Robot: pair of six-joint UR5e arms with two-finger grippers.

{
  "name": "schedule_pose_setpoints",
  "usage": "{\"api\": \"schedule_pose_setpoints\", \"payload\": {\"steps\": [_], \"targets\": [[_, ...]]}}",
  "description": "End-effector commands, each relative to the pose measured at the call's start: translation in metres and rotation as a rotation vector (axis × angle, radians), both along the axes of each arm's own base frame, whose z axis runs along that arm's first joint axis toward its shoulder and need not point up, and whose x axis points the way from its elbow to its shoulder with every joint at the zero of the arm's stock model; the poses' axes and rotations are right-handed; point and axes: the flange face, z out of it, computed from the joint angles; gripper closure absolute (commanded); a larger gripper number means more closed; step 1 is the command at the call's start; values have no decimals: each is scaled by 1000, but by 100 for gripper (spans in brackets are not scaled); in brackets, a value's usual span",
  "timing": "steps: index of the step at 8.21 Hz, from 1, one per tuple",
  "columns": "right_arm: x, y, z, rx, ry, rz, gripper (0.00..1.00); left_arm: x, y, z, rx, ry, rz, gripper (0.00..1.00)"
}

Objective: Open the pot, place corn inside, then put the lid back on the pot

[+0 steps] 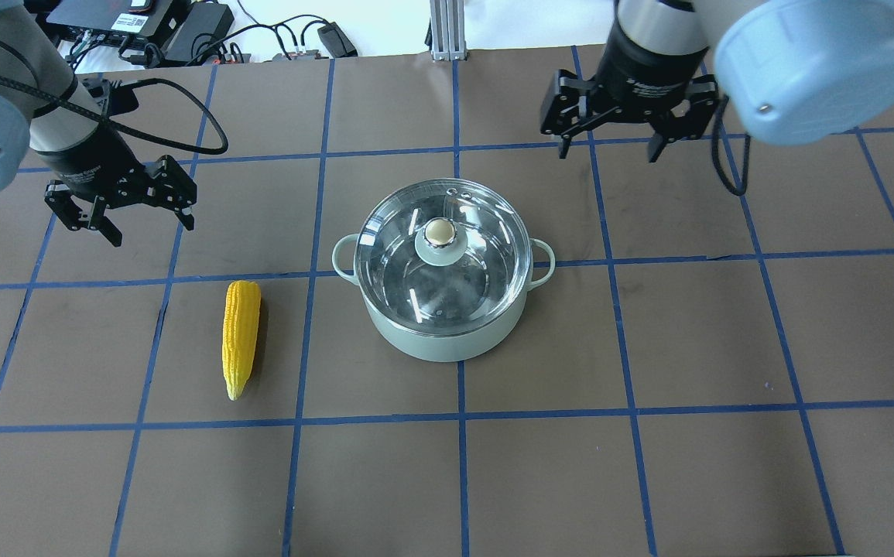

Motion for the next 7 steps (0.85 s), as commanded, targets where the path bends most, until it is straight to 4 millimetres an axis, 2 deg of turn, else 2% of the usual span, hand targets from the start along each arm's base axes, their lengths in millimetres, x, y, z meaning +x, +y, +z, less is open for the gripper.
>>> {"api": "schedule_pose_setpoints", "payload": {"steps": [1, 2, 4, 5, 6, 7], "targets": [[85, -23, -52, -34, -26, -102, 0, 2, -4, -73, 135, 36, -2, 0], [110, -27, -70, -53, -34, -89, 0, 4, -5, -83, 157, 31, -5, 0], [140, -31, -102, -42, -42, -131, 3, 4, -9, -100, 179, 51, 0, 0], [162, -26, -115, -40, -48, -151, 5, 4, -11, -110, 198, 56, -3, 0], [175, -21, -126, -26, -45, -163, 5, 5, -14, -122, 215, 61, -6, 0], [179, -19, -129, -22, -43, -163, 12, 6, -17, -130, 212, 60, -6, 0]]}}
